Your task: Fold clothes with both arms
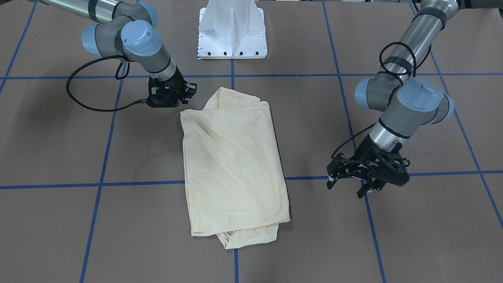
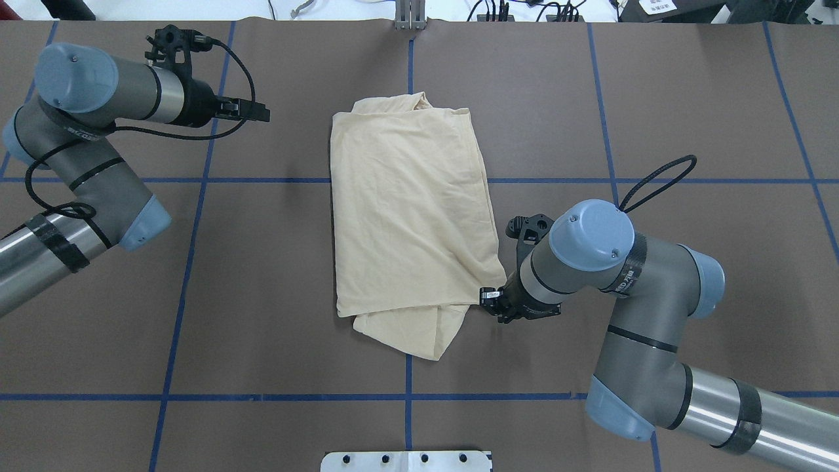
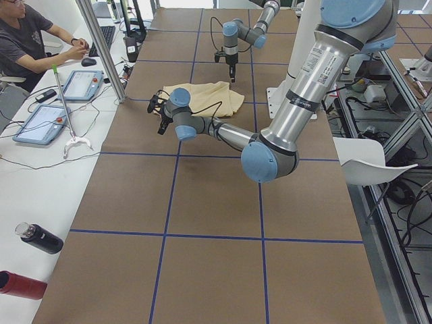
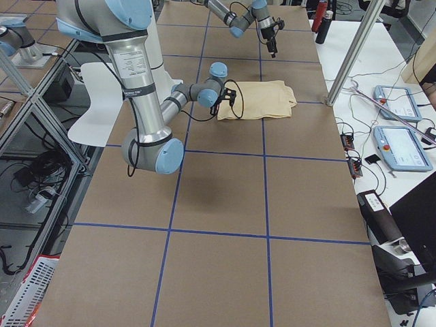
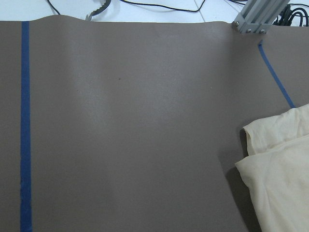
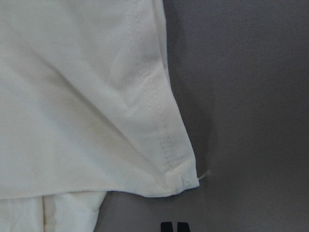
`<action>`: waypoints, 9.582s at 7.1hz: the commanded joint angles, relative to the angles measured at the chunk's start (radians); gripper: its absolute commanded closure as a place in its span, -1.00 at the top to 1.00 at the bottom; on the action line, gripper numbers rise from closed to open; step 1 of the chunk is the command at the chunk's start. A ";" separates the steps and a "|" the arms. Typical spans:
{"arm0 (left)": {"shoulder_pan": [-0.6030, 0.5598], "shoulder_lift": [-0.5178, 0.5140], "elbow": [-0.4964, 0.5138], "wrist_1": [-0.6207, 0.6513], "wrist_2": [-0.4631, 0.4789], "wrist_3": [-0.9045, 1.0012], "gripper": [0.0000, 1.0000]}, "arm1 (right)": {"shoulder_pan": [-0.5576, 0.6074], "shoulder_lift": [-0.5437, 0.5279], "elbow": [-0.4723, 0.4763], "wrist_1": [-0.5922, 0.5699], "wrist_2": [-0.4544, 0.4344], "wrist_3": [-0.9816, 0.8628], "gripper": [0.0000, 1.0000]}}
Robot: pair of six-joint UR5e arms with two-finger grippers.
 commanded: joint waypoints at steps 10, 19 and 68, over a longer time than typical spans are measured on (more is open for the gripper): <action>0.453 0.130 -0.365 0.147 0.109 -0.746 0.97 | 0.085 0.061 0.036 0.017 0.018 0.103 1.00; 0.494 0.114 -0.353 0.203 0.108 -0.735 0.75 | 0.098 0.060 0.036 0.017 0.016 0.103 1.00; 0.484 0.084 -0.348 0.259 0.123 -0.728 -1.00 | -0.089 0.212 -0.156 -0.110 -0.223 0.463 -1.00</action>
